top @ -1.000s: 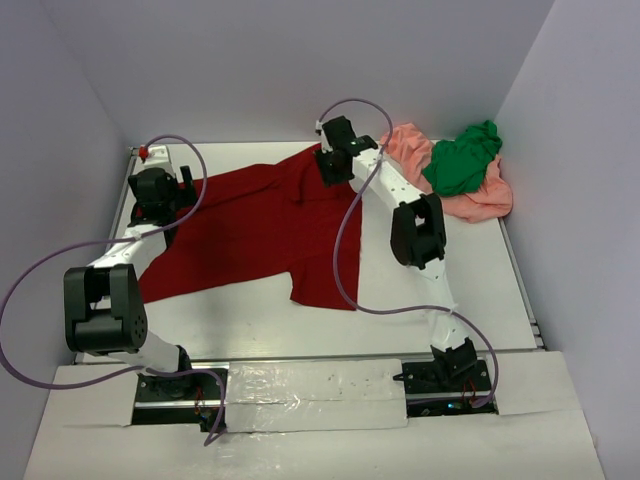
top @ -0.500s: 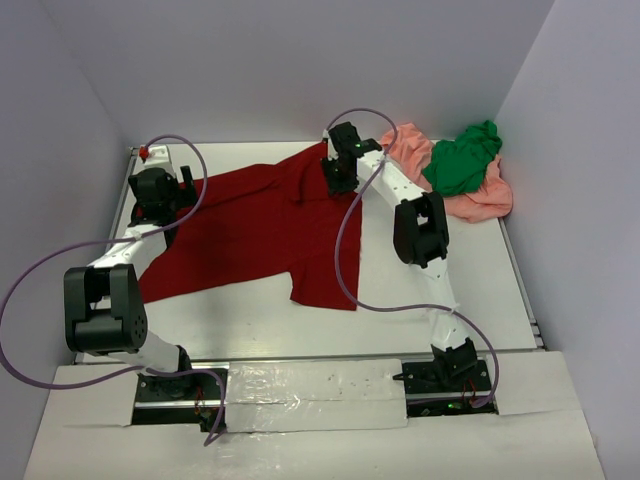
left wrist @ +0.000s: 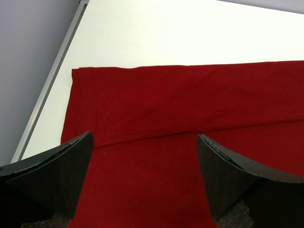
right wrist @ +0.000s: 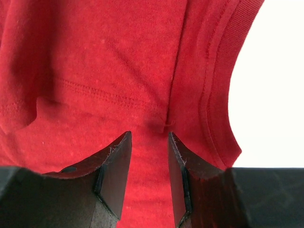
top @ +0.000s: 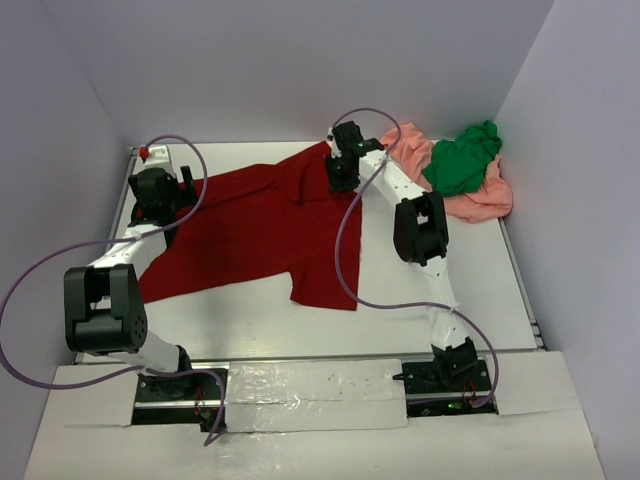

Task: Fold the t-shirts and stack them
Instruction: Fold the tshirt

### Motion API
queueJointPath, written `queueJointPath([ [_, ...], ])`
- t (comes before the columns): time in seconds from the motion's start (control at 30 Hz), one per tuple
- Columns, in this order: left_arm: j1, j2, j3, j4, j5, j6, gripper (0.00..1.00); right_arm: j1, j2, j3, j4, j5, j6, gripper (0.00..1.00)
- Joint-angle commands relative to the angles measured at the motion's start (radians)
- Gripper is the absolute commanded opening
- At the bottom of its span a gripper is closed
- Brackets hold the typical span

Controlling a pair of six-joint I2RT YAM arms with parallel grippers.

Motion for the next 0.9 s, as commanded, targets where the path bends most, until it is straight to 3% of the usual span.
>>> queueJointPath([
  [0.0, -0.008, -0.015, 0.012, 0.036, 0.002, 0.005, 0.99, -0.014, 0.031, 0.049, 0.037, -0.026, 0.043, 0.44],
  [0.1, -0.009, -0.011, 0.015, 0.035, 0.006, 0.005, 0.99, -0.021, 0.064, 0.103, 0.008, -0.065, 0.06, 0.43],
  [0.37, -0.012, -0.007, 0.017, 0.039, 0.009, 0.008, 0.99, -0.033, 0.061, 0.06, 0.025, -0.106, 0.086, 0.41],
  [0.47, -0.014, -0.003, 0.015, 0.042, 0.009, 0.008, 0.99, -0.037, 0.057, 0.055, 0.025, -0.112, 0.089, 0.34],
  [0.53, -0.014, -0.003, 0.015, 0.044, 0.01, 0.01, 0.99, -0.038, 0.057, 0.055, 0.025, -0.12, 0.088, 0.22],
  [0.77, -0.014, -0.012, 0.012, 0.041, 0.015, 0.007, 0.99, -0.038, 0.043, 0.026, 0.031, -0.137, 0.081, 0.0],
  [0.87, -0.014, -0.014, 0.011, 0.042, 0.016, 0.005, 0.99, -0.038, 0.035, 0.026, 0.03, -0.125, 0.069, 0.0],
])
